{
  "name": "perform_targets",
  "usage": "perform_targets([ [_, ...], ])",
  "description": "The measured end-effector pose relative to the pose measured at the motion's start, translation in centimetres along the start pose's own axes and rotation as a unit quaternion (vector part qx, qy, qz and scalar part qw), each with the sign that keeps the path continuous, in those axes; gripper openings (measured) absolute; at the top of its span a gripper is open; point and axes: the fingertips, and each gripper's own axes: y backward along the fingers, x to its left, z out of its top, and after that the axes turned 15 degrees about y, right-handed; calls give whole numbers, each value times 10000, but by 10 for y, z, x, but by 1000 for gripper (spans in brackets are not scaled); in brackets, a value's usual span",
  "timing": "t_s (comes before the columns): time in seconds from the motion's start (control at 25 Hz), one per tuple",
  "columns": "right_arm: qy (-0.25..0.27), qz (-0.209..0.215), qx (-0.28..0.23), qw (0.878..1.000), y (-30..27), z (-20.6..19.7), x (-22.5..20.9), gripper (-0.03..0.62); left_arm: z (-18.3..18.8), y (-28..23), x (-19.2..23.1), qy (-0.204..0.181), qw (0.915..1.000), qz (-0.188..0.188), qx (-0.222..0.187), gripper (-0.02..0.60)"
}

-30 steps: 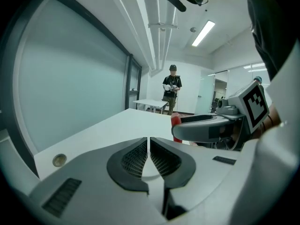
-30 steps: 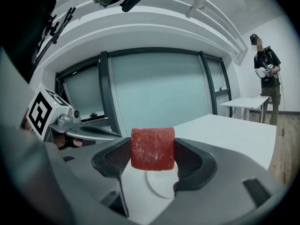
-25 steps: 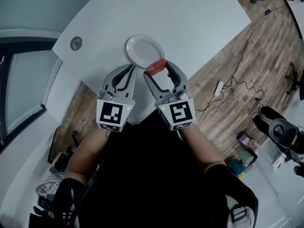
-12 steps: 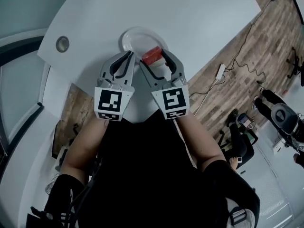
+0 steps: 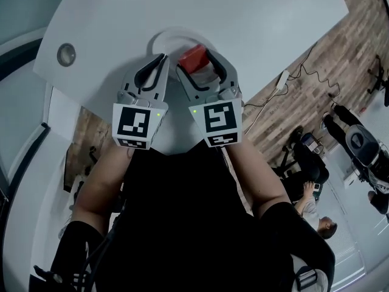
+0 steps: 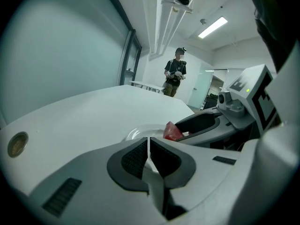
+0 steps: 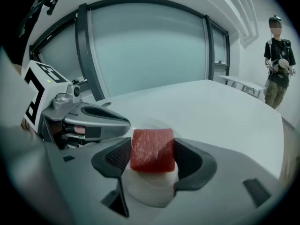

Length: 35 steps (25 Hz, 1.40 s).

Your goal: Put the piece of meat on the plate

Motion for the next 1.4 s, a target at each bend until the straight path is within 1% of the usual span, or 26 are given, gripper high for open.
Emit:
perform_targets([
  [0.12,135,74,209,9997,0,-3,-1,285,0,-2,-2,24,10000,-9,3,5],
  [0.28,162,92,232,9996,0,-4,0,285,1,-4,-4,11,10000,-55,11,5],
  [0.44,104,65,61,9999,3,5,-1,270,2,0,-4,-61,9999,-99,23,5],
  [0.6,-34,48,-214,9998,11,17,-4,267,10,6,-9,-130,9999,-69,-86,5],
  [0.68,-118,-67,-396,9991,15,24,-10,215,17,8,-12,-211,9996,-101,-163,5],
  [0.8,-104,-278,-684,9972,27,34,-21,108,26,19,-20,-537,9980,-97,-306,5],
  [0.88,-27,-365,-892,9953,51,39,-24,55,29,37,-37,-738,9963,13,-447,5],
  [0.96,44,-406,-1109,9930,80,45,-21,14,32,60,-56,-815,9944,179,-644,5],
  [1.0,83,-409,-1221,9916,92,48,-19,5,34,69,-64,-844,9932,260,-765,5],
  [1.12,271,-399,-1525,9871,113,57,-15,5,41,84,-79,-859,9893,402,-1104,5],
  [1.24,468,-380,-1753,9827,131,64,-7,3,48,97,-95,-852,9871,342,-1310,5],
  [1.4,637,-408,-2025,9764,169,77,22,3,58,135,-118,-908,9827,232,-1597,4],
])
